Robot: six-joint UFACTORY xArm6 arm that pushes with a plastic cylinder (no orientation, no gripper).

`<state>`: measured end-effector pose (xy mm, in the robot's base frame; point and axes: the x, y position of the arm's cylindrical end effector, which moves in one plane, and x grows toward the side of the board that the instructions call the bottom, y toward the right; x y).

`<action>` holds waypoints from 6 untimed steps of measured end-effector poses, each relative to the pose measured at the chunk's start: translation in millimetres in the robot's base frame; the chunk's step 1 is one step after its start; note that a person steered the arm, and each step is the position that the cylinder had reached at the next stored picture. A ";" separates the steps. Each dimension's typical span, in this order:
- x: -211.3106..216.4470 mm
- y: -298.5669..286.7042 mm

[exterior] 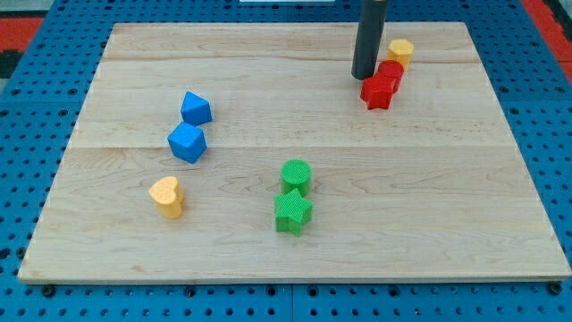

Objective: Push the yellow heart to the top right corner of the board

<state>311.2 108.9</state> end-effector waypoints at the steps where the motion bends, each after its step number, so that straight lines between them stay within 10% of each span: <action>1: 64.7 -22.6; 2: 148.8 -121.3; 6: 233.9 -293.2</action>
<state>545.1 -184.3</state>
